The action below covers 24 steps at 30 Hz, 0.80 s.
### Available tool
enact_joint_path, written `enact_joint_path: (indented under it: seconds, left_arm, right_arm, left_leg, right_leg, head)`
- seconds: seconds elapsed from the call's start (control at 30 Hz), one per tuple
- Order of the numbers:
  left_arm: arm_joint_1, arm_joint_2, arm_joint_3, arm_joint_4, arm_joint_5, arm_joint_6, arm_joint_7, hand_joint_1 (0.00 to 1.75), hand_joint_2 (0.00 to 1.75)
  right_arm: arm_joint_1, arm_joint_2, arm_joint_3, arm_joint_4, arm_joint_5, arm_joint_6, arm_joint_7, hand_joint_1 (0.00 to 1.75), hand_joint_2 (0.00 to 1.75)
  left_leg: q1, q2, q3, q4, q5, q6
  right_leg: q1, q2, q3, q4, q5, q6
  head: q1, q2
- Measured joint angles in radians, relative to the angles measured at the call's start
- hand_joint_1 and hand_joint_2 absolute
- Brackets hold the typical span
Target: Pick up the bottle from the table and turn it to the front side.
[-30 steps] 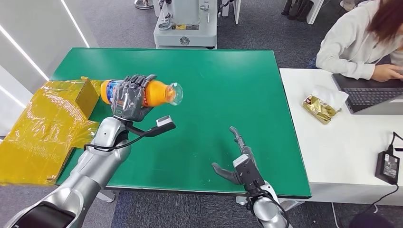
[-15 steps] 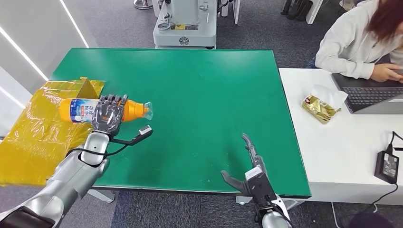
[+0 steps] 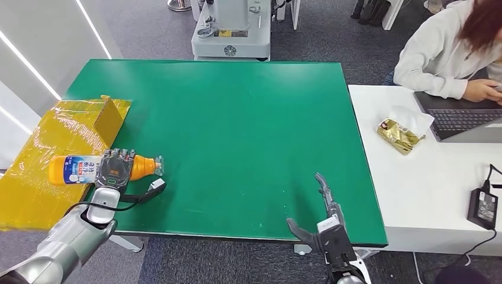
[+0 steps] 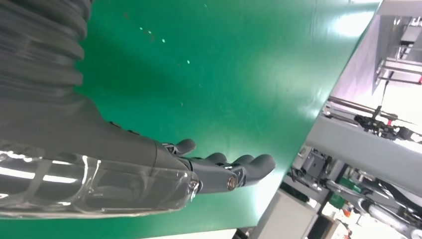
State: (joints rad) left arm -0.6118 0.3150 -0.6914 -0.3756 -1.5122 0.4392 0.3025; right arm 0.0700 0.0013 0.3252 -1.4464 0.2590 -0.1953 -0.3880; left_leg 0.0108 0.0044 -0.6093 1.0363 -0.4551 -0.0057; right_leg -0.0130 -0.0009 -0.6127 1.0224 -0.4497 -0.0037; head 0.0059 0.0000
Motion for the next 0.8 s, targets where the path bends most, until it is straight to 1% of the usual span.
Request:
enact_joint_path:
  seconds: [0.03,0.1,0.17,0.27,0.47,0.8]
  left_arm:
    - [0.001,0.002,0.000,0.002,0.000,-0.001,0.000,1.58,1.75]
    - [0.003,0.004,0.001,0.005,0.000,-0.004,0.000,0.71,1.75]
    - [0.004,0.005,0.003,0.010,0.001,-0.010,0.000,0.00,1.75]
    - [0.006,0.004,0.014,0.016,0.002,-0.015,-0.007,0.00,1.75]
    - [0.019,-0.004,0.065,0.025,0.006,0.029,-0.052,0.00,1.75]
    - [0.052,-0.029,0.199,0.027,0.072,0.093,-0.138,0.00,1.75]
  right_arm:
    - [0.004,0.000,-0.001,-0.005,0.004,0.004,0.001,0.00,1.75]
    - [0.012,0.002,-0.001,-0.016,0.012,0.011,0.003,0.00,1.75]
    - [0.019,0.004,-0.001,-0.027,0.020,0.014,0.004,0.00,1.75]
    - [0.026,0.008,-0.001,-0.043,0.031,0.022,0.005,0.00,1.75]
    - [0.046,0.009,-0.001,-0.087,0.043,0.032,0.016,0.00,1.75]
    - [0.094,0.009,-0.013,-0.136,0.038,0.028,0.030,0.00,1.75]
  left_leg:
    - [0.000,0.000,0.000,0.000,0.000,0.000]
    - [0.000,0.000,0.000,0.000,0.000,0.000]
    - [0.000,0.000,0.001,0.000,0.000,0.000]
    - [0.000,0.000,0.001,0.000,0.000,0.000]
    - [0.000,0.000,0.001,0.000,0.001,-0.001]
    - [0.000,0.000,0.001,0.000,0.000,-0.001]
  right_leg:
    - [0.000,0.000,0.000,0.000,0.000,0.000]
    - [0.000,0.000,0.000,0.000,0.000,0.000]
    - [0.000,0.000,0.001,0.000,0.000,0.000]
    - [0.000,0.000,0.001,0.000,0.000,0.000]
    - [0.000,0.000,0.001,0.000,0.000,0.000]
    - [0.000,0.000,0.001,0.000,0.000,0.000]
  head:
    - [0.000,0.000]
    - [0.000,0.000]
    - [0.000,0.000]
    - [0.000,0.000]
    - [0.000,0.000]
    - [0.000,0.000]
